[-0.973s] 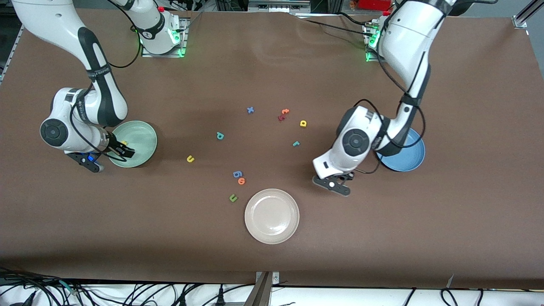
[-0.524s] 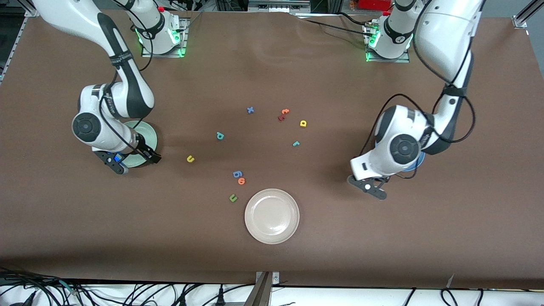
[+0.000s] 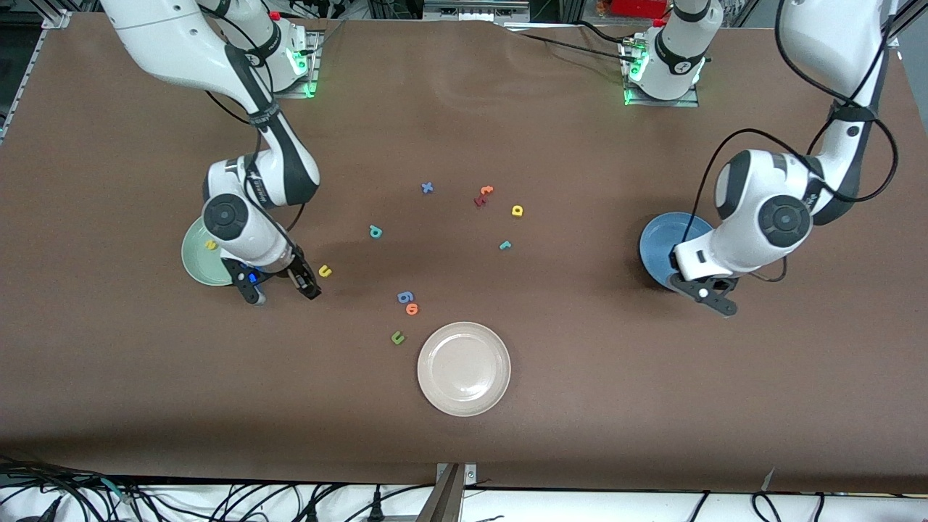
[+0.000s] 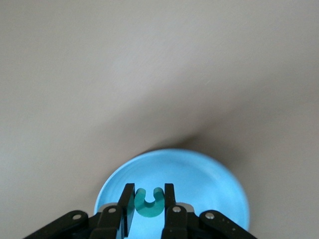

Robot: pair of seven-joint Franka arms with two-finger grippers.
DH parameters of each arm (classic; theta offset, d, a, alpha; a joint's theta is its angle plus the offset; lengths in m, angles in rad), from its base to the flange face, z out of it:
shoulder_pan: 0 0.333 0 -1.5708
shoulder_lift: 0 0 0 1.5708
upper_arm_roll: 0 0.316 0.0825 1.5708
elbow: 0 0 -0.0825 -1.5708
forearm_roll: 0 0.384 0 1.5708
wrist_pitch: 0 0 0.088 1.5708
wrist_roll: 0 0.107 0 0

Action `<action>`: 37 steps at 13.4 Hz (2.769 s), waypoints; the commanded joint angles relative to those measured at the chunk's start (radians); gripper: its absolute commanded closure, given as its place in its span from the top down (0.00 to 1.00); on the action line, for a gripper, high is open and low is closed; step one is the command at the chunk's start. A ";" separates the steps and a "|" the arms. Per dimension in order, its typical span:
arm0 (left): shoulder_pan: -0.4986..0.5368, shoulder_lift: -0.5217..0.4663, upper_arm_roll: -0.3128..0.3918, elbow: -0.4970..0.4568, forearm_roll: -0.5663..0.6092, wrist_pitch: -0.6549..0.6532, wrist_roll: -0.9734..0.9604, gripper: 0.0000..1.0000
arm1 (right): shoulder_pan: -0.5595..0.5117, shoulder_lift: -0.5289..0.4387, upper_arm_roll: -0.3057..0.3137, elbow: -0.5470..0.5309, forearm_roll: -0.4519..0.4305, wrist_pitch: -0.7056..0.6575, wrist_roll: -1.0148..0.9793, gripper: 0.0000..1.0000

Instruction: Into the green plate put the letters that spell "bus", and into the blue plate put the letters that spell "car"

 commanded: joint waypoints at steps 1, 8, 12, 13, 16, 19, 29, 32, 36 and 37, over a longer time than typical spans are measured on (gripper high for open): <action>0.104 -0.047 -0.015 -0.141 0.021 0.119 0.024 0.22 | 0.026 0.056 0.003 0.065 0.015 0.015 0.052 0.99; 0.138 -0.040 -0.019 -0.167 -0.034 0.098 -0.006 1.00 | 0.029 0.094 0.005 0.053 0.013 0.037 0.031 0.99; 0.113 -0.050 -0.164 -0.146 -0.105 0.032 -0.363 1.00 | 0.030 0.090 0.006 0.050 0.013 0.014 0.034 0.99; 0.110 -0.055 -0.220 -0.147 -0.104 0.030 -0.467 1.00 | 0.030 0.088 0.011 0.049 0.013 0.012 0.035 0.98; 0.107 -0.052 -0.401 -0.146 -0.096 0.032 -0.742 1.00 | 0.030 0.084 0.011 0.042 0.013 0.010 0.029 0.84; 0.029 -0.049 -0.508 -0.144 -0.064 0.035 -0.962 1.00 | 0.029 0.068 0.009 0.036 0.012 -0.040 -0.014 0.48; -0.178 0.160 -0.503 -0.091 0.272 0.210 -1.330 1.00 | 0.006 -0.019 -0.026 0.072 0.012 -0.270 -0.136 0.02; -0.198 0.204 -0.502 -0.052 0.311 0.210 -1.366 1.00 | 0.006 -0.088 -0.084 0.077 0.013 -0.416 -0.254 0.02; -0.212 0.212 -0.500 -0.052 0.315 0.211 -1.367 1.00 | 0.004 -0.119 -0.220 0.054 0.015 -0.508 -0.512 0.02; -0.211 0.212 -0.500 -0.057 0.337 0.211 -1.369 1.00 | 0.004 -0.117 -0.256 0.040 0.016 -0.508 -0.575 0.02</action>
